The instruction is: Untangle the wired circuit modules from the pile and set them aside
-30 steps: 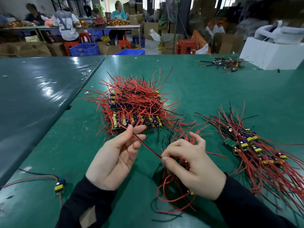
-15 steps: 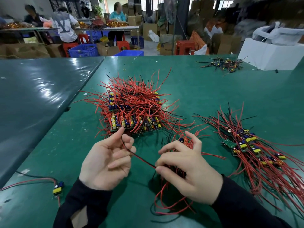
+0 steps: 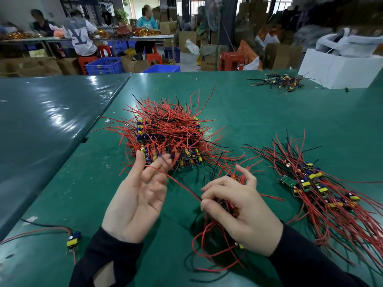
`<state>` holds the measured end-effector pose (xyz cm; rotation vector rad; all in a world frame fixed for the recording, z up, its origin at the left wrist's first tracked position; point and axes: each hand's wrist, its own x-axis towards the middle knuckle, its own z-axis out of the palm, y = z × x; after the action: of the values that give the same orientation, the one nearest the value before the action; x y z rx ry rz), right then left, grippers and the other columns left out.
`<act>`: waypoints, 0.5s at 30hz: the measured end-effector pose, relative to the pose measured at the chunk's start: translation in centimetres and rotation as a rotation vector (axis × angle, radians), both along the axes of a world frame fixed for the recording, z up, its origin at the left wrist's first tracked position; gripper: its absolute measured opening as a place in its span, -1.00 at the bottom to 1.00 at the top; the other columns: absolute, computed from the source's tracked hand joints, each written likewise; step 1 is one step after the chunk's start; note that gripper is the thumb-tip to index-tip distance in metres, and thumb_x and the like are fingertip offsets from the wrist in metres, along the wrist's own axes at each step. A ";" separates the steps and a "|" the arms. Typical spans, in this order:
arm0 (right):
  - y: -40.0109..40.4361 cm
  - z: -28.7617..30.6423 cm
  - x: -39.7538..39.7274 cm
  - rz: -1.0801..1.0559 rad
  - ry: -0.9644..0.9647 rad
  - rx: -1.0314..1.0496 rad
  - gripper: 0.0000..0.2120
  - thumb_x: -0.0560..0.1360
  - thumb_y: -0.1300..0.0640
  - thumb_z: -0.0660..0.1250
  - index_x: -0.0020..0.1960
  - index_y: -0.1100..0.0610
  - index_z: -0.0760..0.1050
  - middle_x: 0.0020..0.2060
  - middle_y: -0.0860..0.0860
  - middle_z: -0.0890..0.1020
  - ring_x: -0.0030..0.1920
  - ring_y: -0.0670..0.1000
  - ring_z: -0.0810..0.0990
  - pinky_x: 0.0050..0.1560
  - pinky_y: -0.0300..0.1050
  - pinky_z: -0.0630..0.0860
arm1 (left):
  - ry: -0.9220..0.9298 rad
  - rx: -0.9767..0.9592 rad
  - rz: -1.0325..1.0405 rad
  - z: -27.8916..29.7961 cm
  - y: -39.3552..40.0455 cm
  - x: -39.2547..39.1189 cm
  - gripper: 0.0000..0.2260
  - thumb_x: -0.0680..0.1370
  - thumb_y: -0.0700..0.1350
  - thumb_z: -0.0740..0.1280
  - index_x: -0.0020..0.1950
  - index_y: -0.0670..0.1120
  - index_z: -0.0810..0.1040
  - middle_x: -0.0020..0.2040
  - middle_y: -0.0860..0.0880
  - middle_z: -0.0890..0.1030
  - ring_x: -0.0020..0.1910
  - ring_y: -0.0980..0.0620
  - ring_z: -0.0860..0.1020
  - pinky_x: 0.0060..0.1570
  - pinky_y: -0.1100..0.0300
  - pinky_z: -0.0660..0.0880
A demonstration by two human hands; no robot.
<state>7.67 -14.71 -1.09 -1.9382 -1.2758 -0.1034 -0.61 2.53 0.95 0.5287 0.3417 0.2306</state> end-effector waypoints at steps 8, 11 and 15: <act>0.2 0.0 -0.4 -0.078 0.142 0.055 -0.84 0.48 0.02 0.21 -0.27 -0.13 0.43 -0.33 -0.19 0.57 -0.18 -0.20 0.55 0.43 -0.15 -0.09 | 0.132 0.557 -0.083 -1.8 -3.9 0.7 -0.72 0.16 -0.11 0.48 -0.21 -0.23 0.70 -0.45 -0.03 0.54 -0.52 0.19 0.44 -0.55 0.42 0.37; 0.2 0.0 -0.3 -0.091 0.126 0.022 -0.83 0.48 -0.01 0.20 -0.28 -0.16 0.40 -0.32 -0.27 0.55 -0.12 -0.23 0.53 0.43 -0.09 -0.10 | 0.128 0.495 -0.077 -2.0 -4.2 0.8 -0.75 0.21 -0.08 0.46 -0.21 -0.20 0.71 -0.44 -0.01 0.54 -0.51 0.20 0.44 -0.55 0.42 0.36; 0.1 0.4 -0.3 -0.051 0.113 0.041 -0.84 0.49 -0.06 0.22 -0.28 -0.16 0.39 -0.25 -0.23 0.54 -0.09 -0.25 0.52 0.41 -0.12 -0.11 | 0.193 0.339 -0.187 -1.8 -3.7 0.9 -0.78 0.18 -0.04 0.48 -0.30 -0.17 0.70 -0.46 0.02 0.50 -0.53 0.19 0.43 -0.61 0.43 0.33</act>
<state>7.41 -14.63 -0.69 -1.9140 -1.1429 -0.0447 0.31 -1.15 -0.85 0.9162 0.4414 0.0544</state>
